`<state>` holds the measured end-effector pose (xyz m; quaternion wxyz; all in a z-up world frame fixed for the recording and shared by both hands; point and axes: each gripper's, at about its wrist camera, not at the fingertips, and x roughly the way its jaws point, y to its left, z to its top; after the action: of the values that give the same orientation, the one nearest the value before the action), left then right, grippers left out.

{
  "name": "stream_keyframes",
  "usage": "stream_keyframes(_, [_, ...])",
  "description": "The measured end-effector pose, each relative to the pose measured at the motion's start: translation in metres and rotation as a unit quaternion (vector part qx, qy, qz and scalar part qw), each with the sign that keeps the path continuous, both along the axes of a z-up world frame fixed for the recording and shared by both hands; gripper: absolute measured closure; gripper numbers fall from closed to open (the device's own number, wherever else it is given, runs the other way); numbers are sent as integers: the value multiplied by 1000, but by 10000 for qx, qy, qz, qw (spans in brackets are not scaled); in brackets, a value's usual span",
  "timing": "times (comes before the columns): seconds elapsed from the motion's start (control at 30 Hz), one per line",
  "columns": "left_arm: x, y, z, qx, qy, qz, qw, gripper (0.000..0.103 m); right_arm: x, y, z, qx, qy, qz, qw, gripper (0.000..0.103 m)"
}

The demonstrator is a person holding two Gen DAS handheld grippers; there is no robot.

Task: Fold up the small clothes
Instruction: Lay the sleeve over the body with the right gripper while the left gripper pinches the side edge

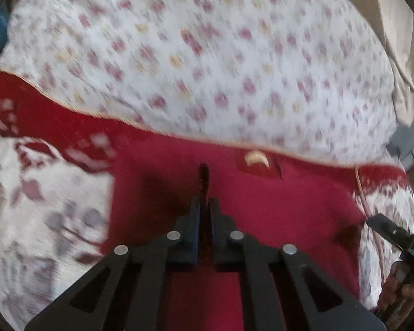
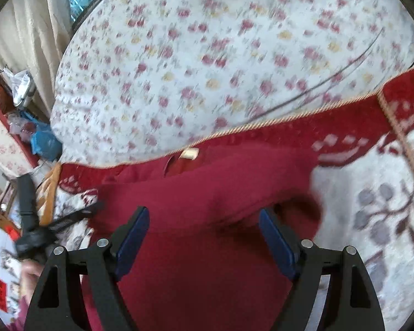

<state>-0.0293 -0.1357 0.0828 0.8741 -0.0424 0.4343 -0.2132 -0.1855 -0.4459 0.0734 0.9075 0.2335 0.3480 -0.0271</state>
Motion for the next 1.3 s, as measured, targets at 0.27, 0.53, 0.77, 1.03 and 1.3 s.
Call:
stream_keyframes(0.27, [21, 23, -35, 701, 458, 690, 9941, 97, 0, -48, -19, 61, 413, -942, 9947, 17])
stream_keyframes(0.53, [17, 23, -36, 733, 408, 677, 9942, 96, 19, -3, -39, -1937, 1948, 41, 9615, 28])
stream_keyframes(0.77, [18, 18, -34, 762, 390, 692, 9939, 96, -6, -25, -8, -1250, 1472, 145, 9811, 27])
stream_keyframes(1.03, [17, 20, -36, 796, 418, 701, 9935, 93, 13, -7, -40, -1698, 2137, 208, 9618, 30])
stream_keyframes(1.3, [16, 16, -38, 828, 419, 690, 9933, 83, 40, -36, -14, -363, 1358, -413, 9892, 20])
